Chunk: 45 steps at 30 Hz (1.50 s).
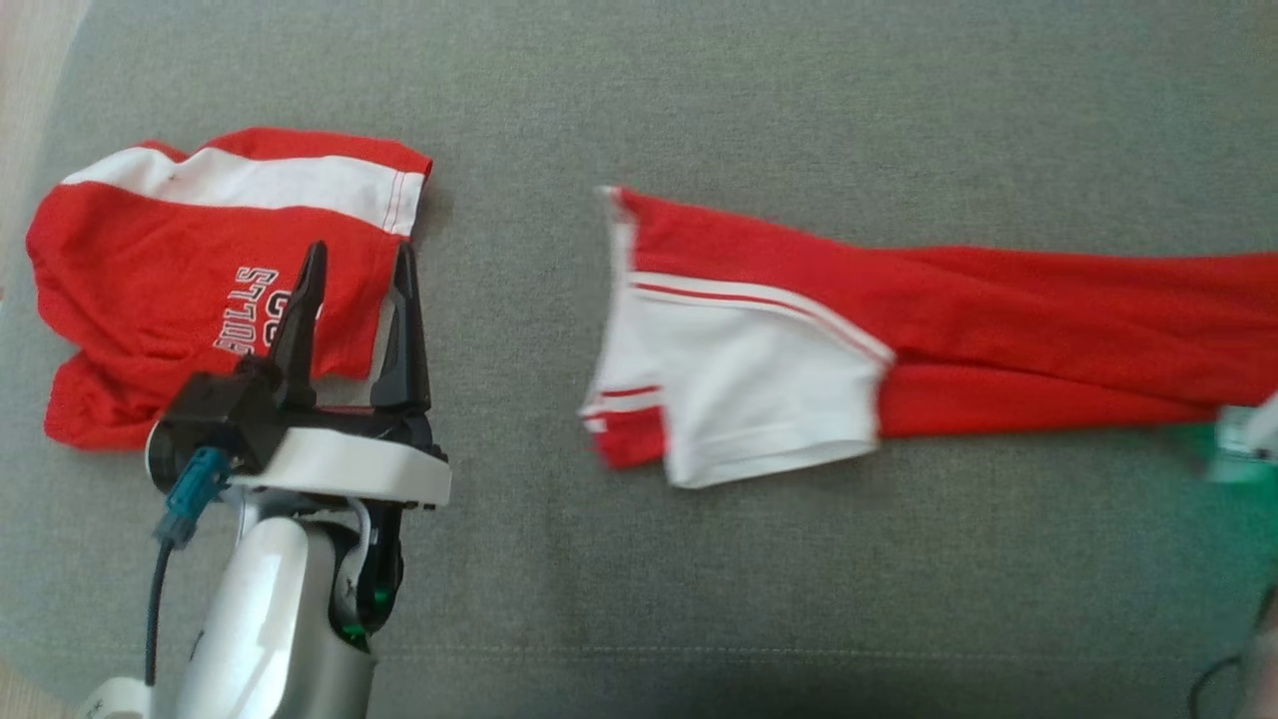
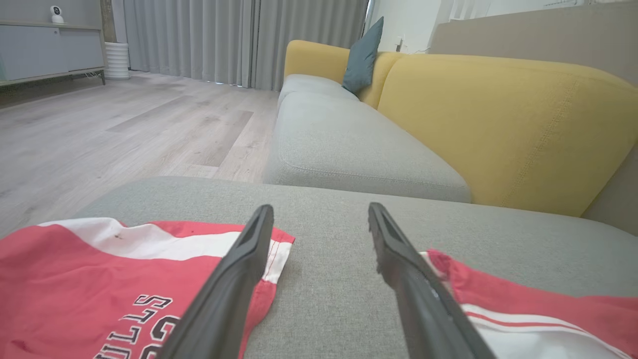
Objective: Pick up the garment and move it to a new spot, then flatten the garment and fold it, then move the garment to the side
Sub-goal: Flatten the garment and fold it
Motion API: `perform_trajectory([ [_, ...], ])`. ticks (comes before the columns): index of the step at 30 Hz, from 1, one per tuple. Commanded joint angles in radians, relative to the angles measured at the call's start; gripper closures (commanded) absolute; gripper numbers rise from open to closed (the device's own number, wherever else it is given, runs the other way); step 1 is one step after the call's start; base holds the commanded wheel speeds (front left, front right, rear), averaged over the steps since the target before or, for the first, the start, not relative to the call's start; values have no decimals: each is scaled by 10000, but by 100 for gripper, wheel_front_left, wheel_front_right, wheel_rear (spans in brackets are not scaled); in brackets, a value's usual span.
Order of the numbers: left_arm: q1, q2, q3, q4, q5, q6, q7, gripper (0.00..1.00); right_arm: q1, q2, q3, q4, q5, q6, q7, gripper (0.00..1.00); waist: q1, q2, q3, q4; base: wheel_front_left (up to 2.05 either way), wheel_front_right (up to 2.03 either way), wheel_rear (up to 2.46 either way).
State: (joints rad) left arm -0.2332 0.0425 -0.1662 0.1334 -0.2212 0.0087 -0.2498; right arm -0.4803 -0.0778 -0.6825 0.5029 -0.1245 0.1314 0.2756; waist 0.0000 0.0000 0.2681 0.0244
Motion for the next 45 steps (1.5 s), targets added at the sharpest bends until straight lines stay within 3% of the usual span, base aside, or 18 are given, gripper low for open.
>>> perform_trajectory([
  [1, -281, 78, 333, -332, 62, 18, -120, 0, -288, -245, 151, -424, -186, -7, -138, 100, 0, 0, -43, -12, 0, 0, 0],
  [4, -245, 78, 281, -328, 7, 47, -120, 0, -407, -178, -18, -621, -1054, -7, -478, 100, 0, 0, -200, -11, 0, 0, 0],
  [8, -126, 78, 175, -296, -113, 138, -120, 0, -538, 97, 37, -484, -962, -7, -477, 100, 0, 0, -502, -10, 0, 0, 0],
  [18, 401, 78, -66, -232, -401, 443, -120, 0, -369, 267, 1597, -746, 949, -7, -185, 100, 0, 0, -1528, -30, 0, 0, 0],
  [30, 868, 78, -197, -258, -489, 639, -120, 0, 344, 274, 5779, -975, 5736, -7, -172, 100, 0, 0, -2213, 320, 0, 0, 0],
  [38, 931, 78, -338, -203, -487, 661, -120, 0, 379, 274, 9016, -98, 8418, -7, -1684, 100, 0, 0, -2284, 851, 0, 0, 0],
  [45, 957, 78, -417, -155, -501, 686, -120, 0, -85, 274, 10866, 1196, 9853, -7, -2986, 100, 0, 0, -2266, 1336, 0, 0, 0],
])
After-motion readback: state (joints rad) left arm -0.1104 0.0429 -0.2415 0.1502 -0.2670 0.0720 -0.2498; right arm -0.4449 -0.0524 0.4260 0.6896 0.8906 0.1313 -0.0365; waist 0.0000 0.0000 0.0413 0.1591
